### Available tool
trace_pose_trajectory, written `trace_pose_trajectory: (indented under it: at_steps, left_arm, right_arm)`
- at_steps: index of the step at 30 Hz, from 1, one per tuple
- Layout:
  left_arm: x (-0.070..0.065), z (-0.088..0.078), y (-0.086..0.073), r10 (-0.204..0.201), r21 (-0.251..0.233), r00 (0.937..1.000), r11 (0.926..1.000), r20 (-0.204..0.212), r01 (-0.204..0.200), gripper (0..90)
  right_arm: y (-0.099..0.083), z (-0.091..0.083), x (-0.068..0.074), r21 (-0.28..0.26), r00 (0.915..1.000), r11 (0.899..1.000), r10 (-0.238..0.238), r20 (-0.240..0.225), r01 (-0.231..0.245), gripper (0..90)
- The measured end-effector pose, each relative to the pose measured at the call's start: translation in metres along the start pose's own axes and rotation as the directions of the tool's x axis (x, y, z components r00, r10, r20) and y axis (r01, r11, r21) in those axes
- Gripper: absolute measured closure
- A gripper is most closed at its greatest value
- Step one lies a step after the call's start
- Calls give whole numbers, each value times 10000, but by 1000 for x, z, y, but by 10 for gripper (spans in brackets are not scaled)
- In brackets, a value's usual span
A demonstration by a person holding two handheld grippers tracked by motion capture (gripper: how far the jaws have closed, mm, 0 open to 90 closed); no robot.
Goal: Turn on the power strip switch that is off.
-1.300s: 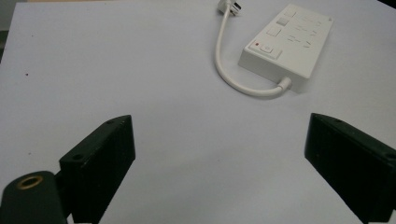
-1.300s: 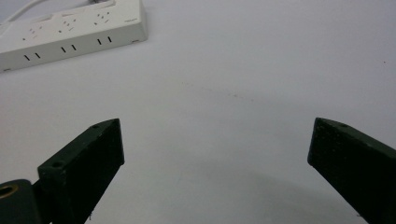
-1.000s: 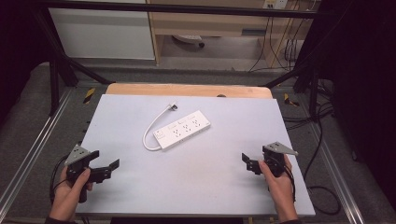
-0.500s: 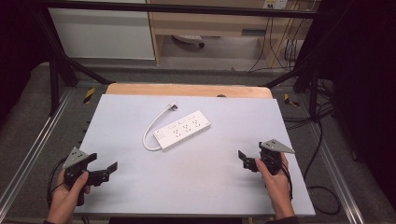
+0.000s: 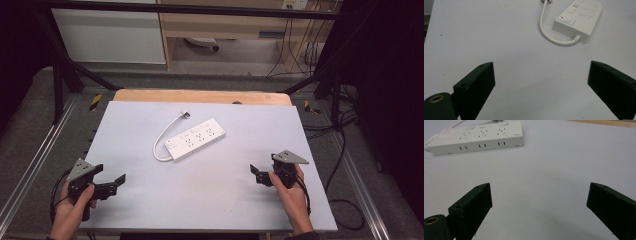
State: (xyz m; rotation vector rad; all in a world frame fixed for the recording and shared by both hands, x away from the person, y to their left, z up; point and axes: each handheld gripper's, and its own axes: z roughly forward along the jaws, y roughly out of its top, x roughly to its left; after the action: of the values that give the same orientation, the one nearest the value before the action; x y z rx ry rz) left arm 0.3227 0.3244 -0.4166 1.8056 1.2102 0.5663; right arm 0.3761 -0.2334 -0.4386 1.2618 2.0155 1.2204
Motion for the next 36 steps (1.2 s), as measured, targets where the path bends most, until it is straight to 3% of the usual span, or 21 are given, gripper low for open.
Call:
trace_pose_trajectory:
  at_steps: [9, 10, 17, 25, 32, 36]
  left_arm:
    - [1, 4, -1, 99, 194, 9999, 9998, 102, -101, 76]
    - [1, 4, -2, 48, 193, 9999, 9998, 148, -51, 76]
    - [0, 7, -1, 143, 196, 9997, 9997, 192, -147, 76]
    - [-1, 8, -1, 126, 220, 9999, 9997, 93, -128, 75]
    - [-1, 8, -1, 99, 256, 9999, 9996, 79, -101, 75]
    - [-1, 8, -1, 98, 255, 9999, 9996, 66, -100, 75]
  right_arm:
    - [6, 0, 7, -151, 9990, 9999, 36, -447, -43, 48]
    - [9, 2, 9, -173, 9984, 9996, 229, -519, -238, 46]
    - [26, 2, 17, -161, 9947, 9990, 411, -939, -428, 51]
    - [60, 7, 26, 32, 9917, 9994, -348, -1234, 355, 66]
    - [76, 16, 33, 134, 9889, 9988, -445, -1415, 468, 52]
    - [87, 22, 36, 57, 9917, 9987, -488, -1186, 498, 50]
